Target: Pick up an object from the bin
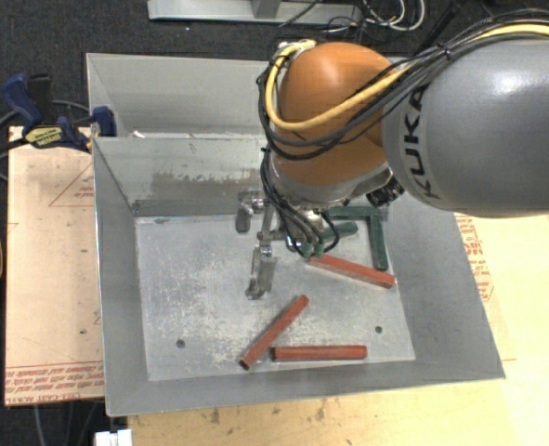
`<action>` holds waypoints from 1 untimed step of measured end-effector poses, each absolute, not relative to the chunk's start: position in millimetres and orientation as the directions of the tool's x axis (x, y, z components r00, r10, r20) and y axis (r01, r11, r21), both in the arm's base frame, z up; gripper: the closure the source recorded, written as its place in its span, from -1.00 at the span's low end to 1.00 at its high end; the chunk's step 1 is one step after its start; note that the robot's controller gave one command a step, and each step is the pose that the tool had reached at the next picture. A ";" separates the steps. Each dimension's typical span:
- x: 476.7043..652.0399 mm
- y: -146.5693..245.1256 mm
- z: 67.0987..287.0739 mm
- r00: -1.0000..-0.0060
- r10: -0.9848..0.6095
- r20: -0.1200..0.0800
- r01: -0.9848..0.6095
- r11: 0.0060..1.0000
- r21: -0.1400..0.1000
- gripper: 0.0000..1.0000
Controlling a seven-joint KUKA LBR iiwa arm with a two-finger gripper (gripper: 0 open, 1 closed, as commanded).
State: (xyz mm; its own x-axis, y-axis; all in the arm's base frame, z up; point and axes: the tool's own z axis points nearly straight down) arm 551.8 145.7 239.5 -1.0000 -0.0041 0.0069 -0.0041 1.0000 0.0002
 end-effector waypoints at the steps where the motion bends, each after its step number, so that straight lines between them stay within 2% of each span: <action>1: 552.8 59.9 173.8 -0.998 -0.069 0.006 -0.069 0.998 -0.004 -1.00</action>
Offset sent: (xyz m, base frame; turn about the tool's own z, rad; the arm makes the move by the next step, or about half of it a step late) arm 0.0017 -0.0801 -0.0614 -0.0728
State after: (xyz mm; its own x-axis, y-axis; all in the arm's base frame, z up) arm 552.8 59.9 173.8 -0.9976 -0.0690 0.0060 -0.0691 0.9976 -0.0035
